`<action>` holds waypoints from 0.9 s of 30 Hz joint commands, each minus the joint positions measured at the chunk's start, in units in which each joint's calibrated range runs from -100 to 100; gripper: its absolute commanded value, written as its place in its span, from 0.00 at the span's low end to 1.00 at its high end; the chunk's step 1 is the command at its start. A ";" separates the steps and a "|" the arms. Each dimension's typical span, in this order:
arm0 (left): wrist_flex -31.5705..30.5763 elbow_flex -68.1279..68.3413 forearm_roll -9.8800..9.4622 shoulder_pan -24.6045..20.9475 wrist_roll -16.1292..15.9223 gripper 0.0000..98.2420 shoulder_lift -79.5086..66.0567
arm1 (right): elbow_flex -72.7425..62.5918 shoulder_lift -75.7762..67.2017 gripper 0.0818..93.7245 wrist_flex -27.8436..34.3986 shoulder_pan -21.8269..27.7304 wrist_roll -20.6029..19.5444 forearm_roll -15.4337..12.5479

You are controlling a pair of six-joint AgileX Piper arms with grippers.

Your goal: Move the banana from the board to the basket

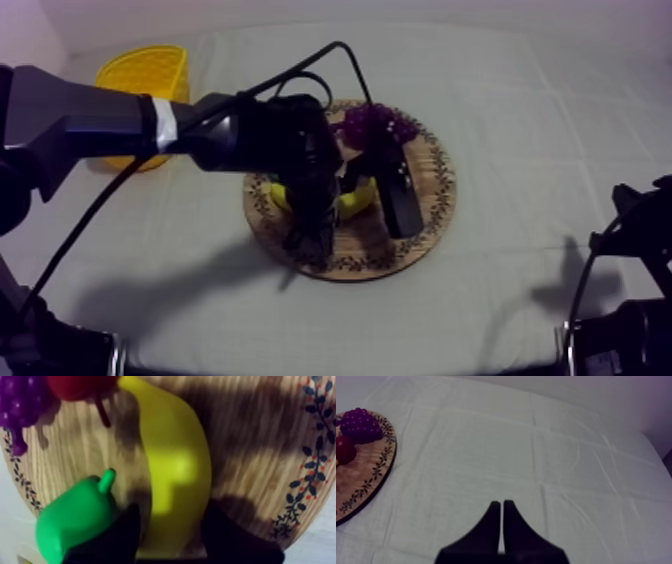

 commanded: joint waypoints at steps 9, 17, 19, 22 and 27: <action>3.89 -0.33 -2.41 0.46 4.94 0.28 -1.86 | 0.02 -0.02 0.00 -0.01 0.01 0.00 0.01; 13.36 -1.60 -4.82 1.58 5.77 0.25 -9.25 | 0.02 -0.02 0.00 -0.01 0.01 0.00 0.01; 14.53 -1.54 -5.53 1.42 5.94 0.25 -11.98 | 0.02 -0.02 0.00 -0.01 0.01 0.00 0.01; 15.27 -1.37 -6.58 0.40 6.05 0.25 -16.30 | 0.02 -0.02 0.00 -0.01 0.01 0.00 0.01; 15.59 -1.64 -7.96 -3.37 5.18 0.24 -22.18 | 0.02 -0.02 0.00 -0.01 0.01 0.00 0.01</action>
